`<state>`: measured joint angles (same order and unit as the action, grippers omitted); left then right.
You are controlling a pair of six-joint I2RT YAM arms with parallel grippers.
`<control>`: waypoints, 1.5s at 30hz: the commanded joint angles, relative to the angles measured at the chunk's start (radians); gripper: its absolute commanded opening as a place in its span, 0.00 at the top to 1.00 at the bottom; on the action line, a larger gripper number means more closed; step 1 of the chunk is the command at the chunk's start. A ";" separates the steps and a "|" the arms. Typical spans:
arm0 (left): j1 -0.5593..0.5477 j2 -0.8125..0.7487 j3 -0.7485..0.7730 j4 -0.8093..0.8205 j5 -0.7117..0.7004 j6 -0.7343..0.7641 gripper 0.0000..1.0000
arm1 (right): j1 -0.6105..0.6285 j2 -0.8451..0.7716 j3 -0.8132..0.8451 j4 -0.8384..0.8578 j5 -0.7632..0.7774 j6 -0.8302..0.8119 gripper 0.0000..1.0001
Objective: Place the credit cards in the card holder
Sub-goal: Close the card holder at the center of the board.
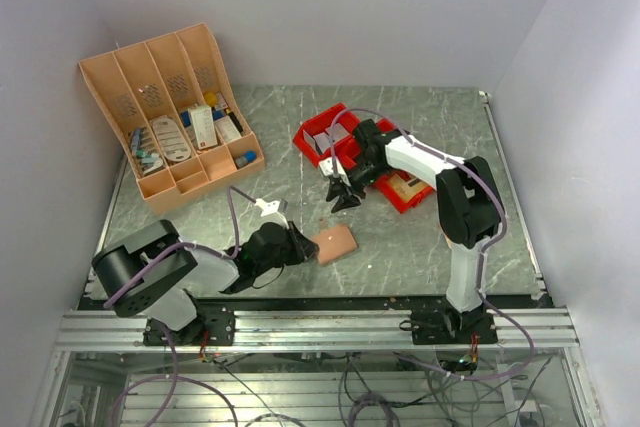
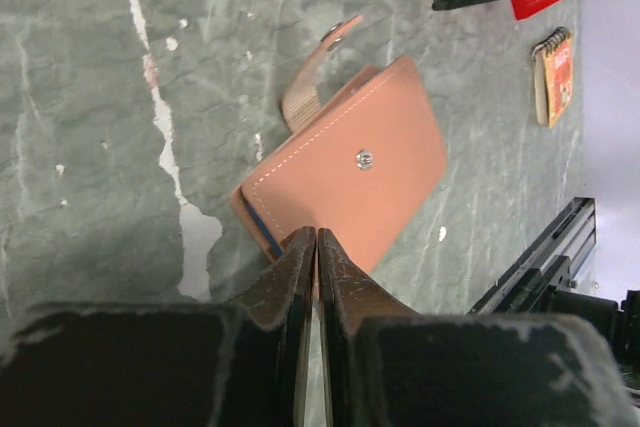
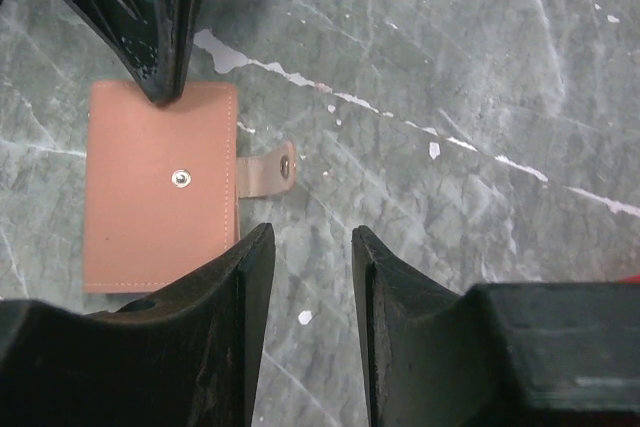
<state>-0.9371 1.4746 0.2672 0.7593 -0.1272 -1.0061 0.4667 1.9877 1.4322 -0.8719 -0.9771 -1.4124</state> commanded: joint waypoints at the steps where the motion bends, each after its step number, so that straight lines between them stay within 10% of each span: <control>1: 0.008 0.042 -0.012 0.060 -0.005 -0.033 0.86 | 0.046 0.065 0.064 -0.066 0.016 -0.031 0.64; 45: 0.013 -0.029 0.036 -0.095 0.020 -0.007 0.89 | 0.103 0.037 0.049 -0.085 0.100 -0.025 0.99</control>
<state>-0.9310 1.4757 0.2661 0.7258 -0.1261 -1.0470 0.5632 2.0777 1.5059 -0.9691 -0.8997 -1.4303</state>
